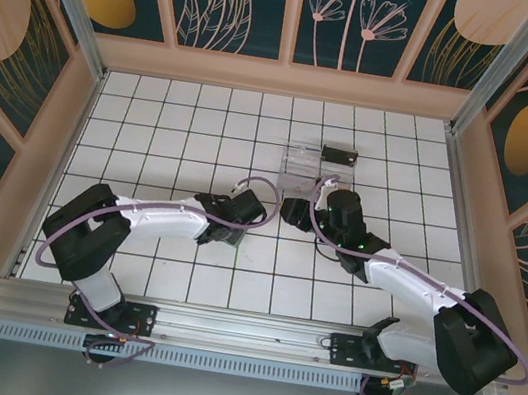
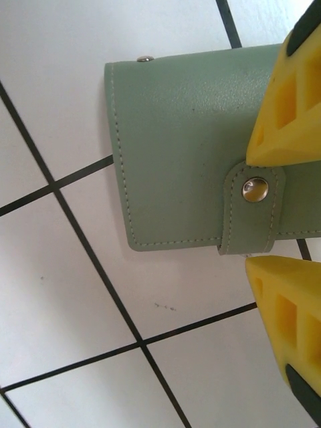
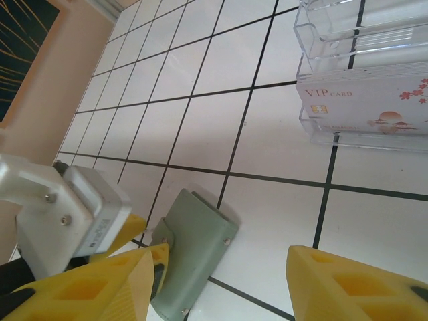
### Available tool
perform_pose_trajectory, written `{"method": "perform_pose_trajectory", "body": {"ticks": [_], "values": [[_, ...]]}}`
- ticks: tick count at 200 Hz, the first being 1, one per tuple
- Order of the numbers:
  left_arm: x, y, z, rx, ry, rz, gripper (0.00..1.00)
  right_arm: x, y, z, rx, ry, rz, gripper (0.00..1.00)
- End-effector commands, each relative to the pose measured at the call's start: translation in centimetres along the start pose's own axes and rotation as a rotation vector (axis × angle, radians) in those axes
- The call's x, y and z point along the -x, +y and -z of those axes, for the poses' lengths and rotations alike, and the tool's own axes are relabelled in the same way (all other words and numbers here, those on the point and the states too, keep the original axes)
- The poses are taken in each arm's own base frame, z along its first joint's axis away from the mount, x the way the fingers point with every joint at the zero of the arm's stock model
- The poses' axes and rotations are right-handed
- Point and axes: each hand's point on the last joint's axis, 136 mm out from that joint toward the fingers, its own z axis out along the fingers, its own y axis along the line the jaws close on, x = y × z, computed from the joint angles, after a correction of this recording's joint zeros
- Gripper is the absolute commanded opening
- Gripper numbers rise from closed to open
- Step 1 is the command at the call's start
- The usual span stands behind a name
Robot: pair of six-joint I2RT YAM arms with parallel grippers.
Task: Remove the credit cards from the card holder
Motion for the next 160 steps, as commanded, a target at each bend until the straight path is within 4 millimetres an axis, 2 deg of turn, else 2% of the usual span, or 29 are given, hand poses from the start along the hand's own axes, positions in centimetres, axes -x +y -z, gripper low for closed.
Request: {"method": "perform_pose_trajectory", "body": {"ticks": [1,58,78,94,160], "values": [[-0.3,-0.6,-0.6,-0.001,0.027,-0.050,0.41,-0.3,-0.5,-0.3,-0.012,0.010,-0.008,0.56],[-0.1,-1.4,-0.7,-0.042,0.022,-0.046,0.50,-0.6,-0.9,-0.5,-0.026,0.018,-0.016,0.57],[-0.3,-1.8,-0.8,-0.062,0.027,-0.044,0.50,-0.6,-1.0,-0.6,-0.029,0.020,-0.021,0.57],[0.1,-1.8,-0.4,-0.070,0.016,-0.035,0.47,-0.7,-1.1,-0.6,-0.029,0.023,-0.023,0.57],[1.9,-3.0,1.5,-0.175,-0.047,0.003,0.48,-0.7,-1.3,-0.8,-0.037,0.029,-0.029,0.57]]}}
